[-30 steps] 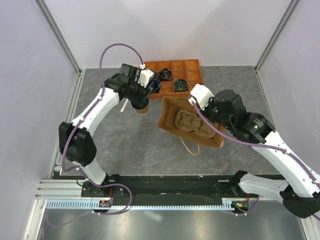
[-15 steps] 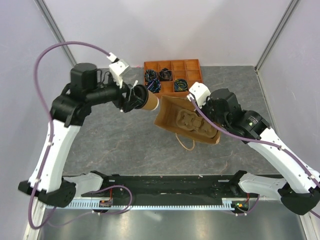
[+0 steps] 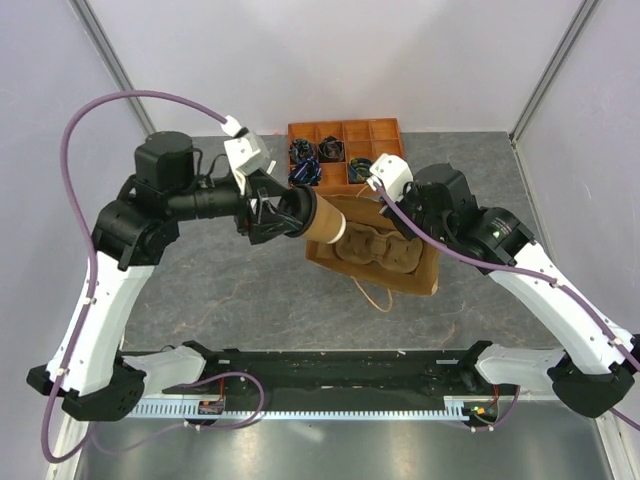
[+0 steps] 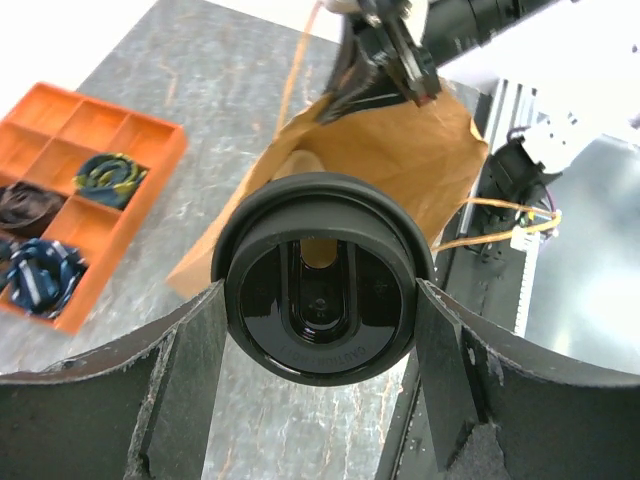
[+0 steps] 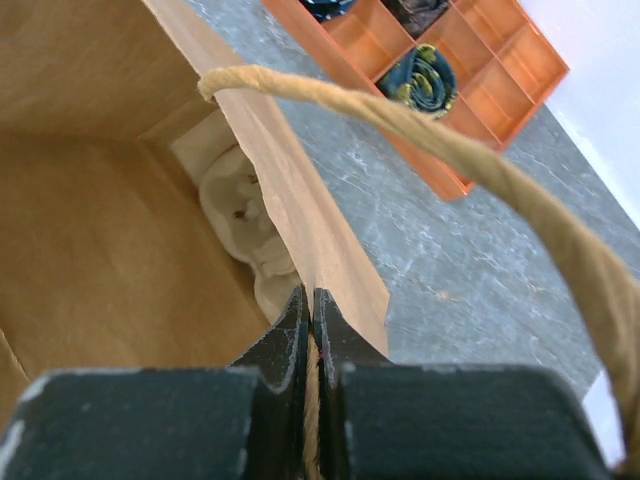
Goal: Pack the takeout coffee
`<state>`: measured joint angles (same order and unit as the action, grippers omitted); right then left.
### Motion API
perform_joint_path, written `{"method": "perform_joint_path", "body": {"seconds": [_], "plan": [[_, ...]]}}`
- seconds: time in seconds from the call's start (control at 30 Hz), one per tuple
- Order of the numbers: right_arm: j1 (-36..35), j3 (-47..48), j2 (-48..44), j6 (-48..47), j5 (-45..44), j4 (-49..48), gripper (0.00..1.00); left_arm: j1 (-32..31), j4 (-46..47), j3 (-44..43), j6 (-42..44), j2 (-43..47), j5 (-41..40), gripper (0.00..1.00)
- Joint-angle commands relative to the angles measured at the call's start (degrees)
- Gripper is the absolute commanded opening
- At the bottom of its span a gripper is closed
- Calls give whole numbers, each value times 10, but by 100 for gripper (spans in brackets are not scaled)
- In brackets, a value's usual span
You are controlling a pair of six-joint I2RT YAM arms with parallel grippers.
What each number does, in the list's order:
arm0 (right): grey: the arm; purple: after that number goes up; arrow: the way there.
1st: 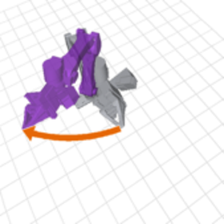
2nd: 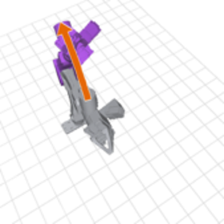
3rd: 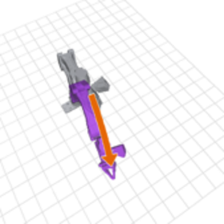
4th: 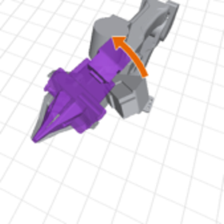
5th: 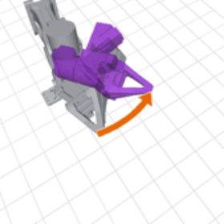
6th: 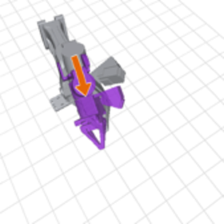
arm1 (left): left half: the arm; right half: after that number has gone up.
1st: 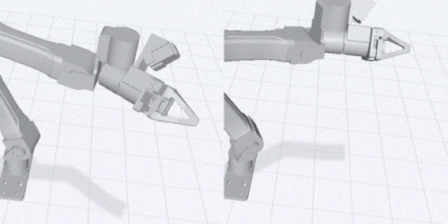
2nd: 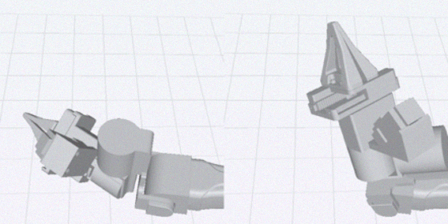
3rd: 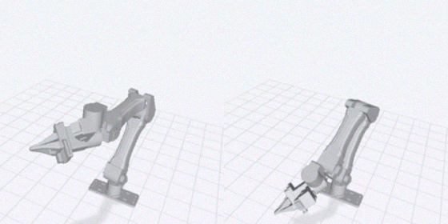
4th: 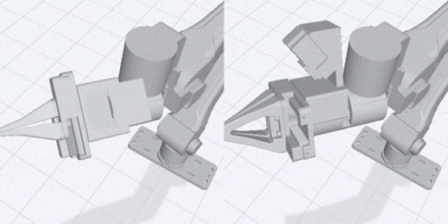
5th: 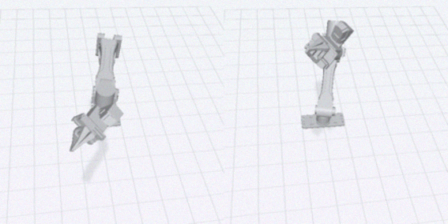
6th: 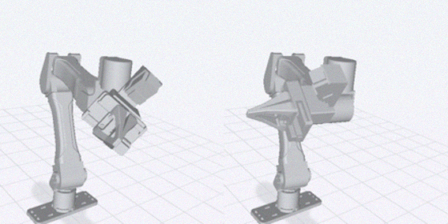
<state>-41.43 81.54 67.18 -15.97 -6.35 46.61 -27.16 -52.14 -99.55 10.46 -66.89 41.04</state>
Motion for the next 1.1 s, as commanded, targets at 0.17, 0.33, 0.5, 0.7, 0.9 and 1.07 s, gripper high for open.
{"method": "perform_joint_path", "body": {"seconds": [0.17, 0.33, 0.5, 0.7, 0.9, 1.07], "plan": [[-2, 46, 14, 30, 63, 9, 0, -141, 150, 110, 108, 54, -125, 44], [-2, 48, 16, 37, 100, 8, 0, -238, 183, 139, 206, 48, -219, 43], [-2, 52, 13, 49, 100, 7, 0, -288, 195, 167, 271, 38, -263, 40], [-3, 56, 5, 77, 101, 8, 0, -330, 211, 212, 323, 32, -328, 39], [-8, 56, -1, 100, 144, 14, 0, -343, 245, 253, 344, 27, -380, 38], [-12, 35, -13, 127, 161, 13, 0, -344, 258, 274, 356, 18, -409, 36]]}}
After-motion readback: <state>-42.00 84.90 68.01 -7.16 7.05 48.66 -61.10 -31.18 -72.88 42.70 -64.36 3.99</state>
